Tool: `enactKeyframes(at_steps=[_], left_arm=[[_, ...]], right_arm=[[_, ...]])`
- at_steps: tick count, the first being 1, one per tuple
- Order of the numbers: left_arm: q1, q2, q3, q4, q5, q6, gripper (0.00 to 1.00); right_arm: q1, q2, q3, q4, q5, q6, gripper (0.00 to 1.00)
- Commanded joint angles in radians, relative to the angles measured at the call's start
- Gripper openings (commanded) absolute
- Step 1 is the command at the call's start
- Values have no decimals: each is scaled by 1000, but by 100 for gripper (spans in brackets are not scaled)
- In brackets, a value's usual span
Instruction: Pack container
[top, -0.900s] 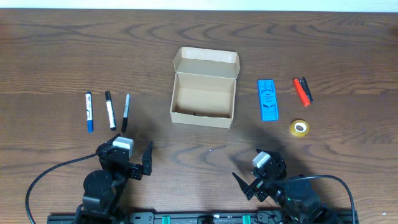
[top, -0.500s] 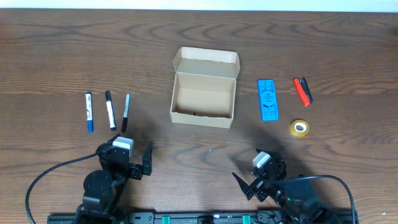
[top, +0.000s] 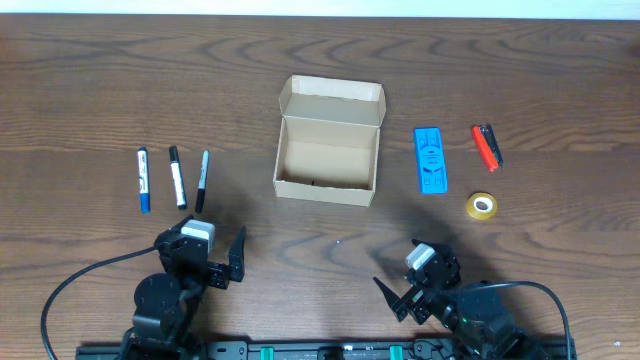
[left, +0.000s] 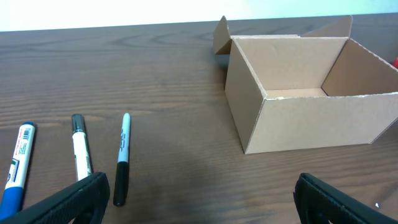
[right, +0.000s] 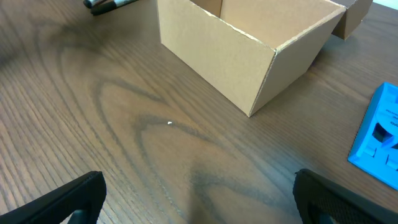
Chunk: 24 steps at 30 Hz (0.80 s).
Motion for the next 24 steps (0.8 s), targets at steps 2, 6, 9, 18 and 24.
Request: enactKeyframes(at_steps=[2,6,9,18,24], left_arm=[[-2,-8,-22,-3,-12,-3,95],[-2,-8,-22,-3,-12,-3,96],[-2,-8,-22,-3,-12,-3,95],[-2,-8,-22,-3,-12,-3,95],[-2,-8,-22,-3,-12,-3,95]], right_arm=[[8,-11,-2,1,10,-15,99],[8,-11,-2,1,10,-15,99],[8,-11,-2,1,10,-15,99],[8,-11,-2,1,10,-15,99],[8,-11,-2,17,-6,1,99]])
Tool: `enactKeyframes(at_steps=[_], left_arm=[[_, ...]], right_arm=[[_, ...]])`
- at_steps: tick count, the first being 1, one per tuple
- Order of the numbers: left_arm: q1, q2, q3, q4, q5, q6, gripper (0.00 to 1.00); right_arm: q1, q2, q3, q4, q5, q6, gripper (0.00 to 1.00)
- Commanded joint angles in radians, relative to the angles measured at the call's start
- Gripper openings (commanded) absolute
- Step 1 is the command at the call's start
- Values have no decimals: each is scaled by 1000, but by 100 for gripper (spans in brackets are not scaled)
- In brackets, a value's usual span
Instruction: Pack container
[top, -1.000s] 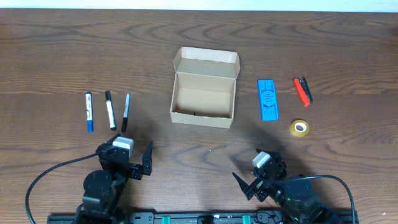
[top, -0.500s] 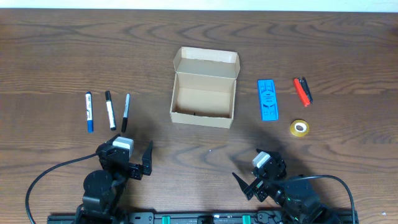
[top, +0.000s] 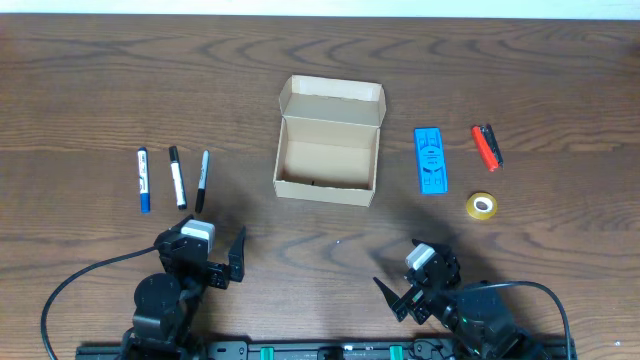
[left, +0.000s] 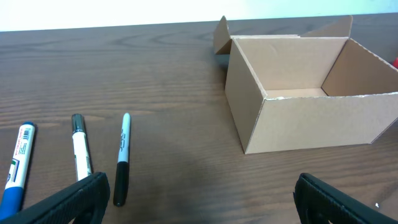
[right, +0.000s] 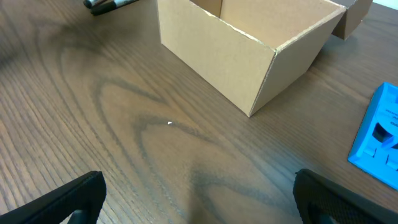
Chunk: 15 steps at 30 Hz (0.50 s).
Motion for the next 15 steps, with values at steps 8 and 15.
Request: enactKeyframes(at_steps=[8,15], left_arm=[[-2,-8,-22,-3,-12,-3,95],[-2,-8,-22,-3,-12,-3,95]], right_arm=[[8,-11,-2,203,-33,371,99],[8,-11,-2,236,-34,584,99]])
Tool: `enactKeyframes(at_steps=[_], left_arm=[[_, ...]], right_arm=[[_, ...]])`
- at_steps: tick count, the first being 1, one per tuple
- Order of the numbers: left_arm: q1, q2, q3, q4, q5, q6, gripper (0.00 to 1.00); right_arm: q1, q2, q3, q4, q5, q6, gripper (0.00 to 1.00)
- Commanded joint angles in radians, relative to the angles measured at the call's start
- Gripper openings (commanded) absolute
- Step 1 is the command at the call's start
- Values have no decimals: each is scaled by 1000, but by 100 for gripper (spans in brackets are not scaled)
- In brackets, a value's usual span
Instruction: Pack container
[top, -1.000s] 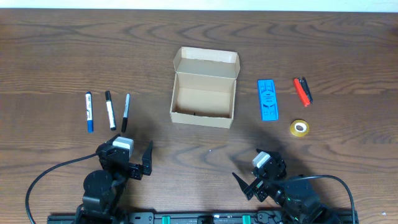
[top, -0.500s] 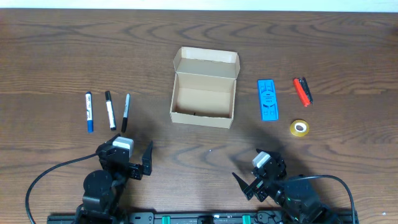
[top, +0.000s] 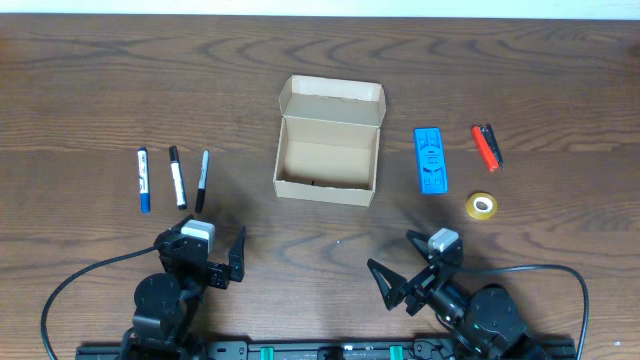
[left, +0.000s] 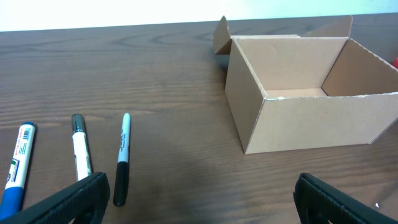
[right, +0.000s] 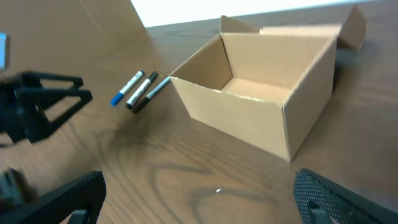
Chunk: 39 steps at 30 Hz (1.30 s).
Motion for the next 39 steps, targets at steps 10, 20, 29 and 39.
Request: enactKeyframes(at_steps=[10,20,29,39], left_arm=[[-2,-8,-22,-3,-12,-3,95],[-2,-8,-22,-3,-12,-3,95],[-2,-8,-22,-3,-12,-3,95],[-2,-8,-22,-3,-12,-3,95]], right_arm=[[-18,5,0,95,18,195,99],[-107,240,109,94,-42,129,99],[-245,616,380,8,-42,11,99],[-293,1038,703,-109,-41,-56,99]])
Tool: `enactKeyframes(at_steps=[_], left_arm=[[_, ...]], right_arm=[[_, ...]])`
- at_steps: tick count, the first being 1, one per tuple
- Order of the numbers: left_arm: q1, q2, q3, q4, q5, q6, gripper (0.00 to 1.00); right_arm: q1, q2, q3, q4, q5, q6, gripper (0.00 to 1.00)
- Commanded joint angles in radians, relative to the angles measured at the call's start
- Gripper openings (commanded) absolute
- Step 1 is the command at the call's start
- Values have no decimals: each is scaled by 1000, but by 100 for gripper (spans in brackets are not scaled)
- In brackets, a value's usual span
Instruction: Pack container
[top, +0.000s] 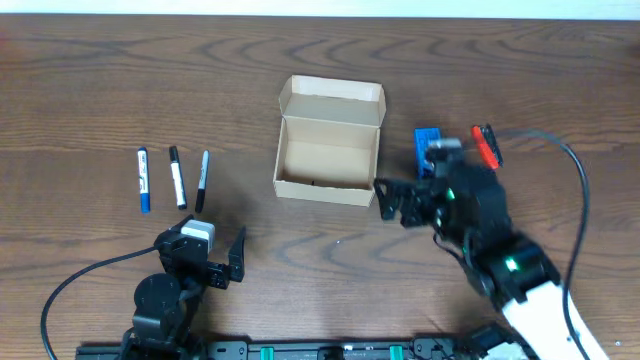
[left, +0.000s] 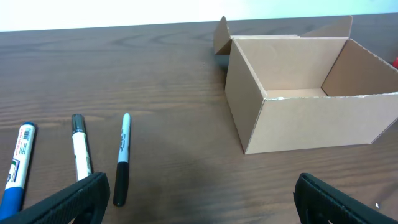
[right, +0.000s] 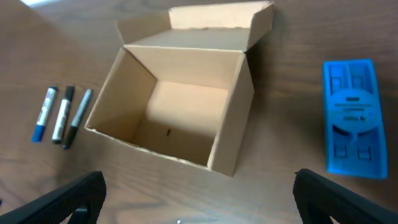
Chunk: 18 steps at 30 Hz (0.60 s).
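Note:
An open cardboard box stands mid-table, its lid flap folded back; it looks empty inside. Three markers lie in a row to its left, also low left in the left wrist view. A blue flat package lies right of the box, partly hidden overhead by my right arm. My right gripper hangs open above the table just off the box's right front corner. My left gripper rests open near the front edge, below the markers.
A red and black tool lies at the far right, beyond the blue package. A black cable runs along the right arm. The left arm's cable loops at the front left.
My right arm has risen from the front edge and reached forward to the box's right side, its camera looking down into the box. It covers the yellow tape roll. The left arm is unmoved.
Both grippers rested open at the front edge, with box, markers, blue package, red tool and yellow tape roll untouched. Then the right gripper had lifted and turned toward the box. Now it hovers by the box's right side.

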Motion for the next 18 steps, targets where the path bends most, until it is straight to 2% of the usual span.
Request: enactKeyframes(at_steps=[1,4,7,15,18], left_arm=[[-2,-6,-22,-3,-12,-3,95],[-2,-6,-22,-3,-12,-3,95],[-2,-6,-22,-3,-12,-3,95],[-2,-6,-22,-3,-12,-3,95],[-2,-6,-22,-3,-12,-3,95]], right_arm=[[-8,130,129,-40,-1,-66,99],[-8,237,228,-101,-2,-74,99],[-8,303,280,-111,-43,-161,99],[-8,336,283,-48,-50,-181,99],[-8,375,283,-79,-23,-130,99]])
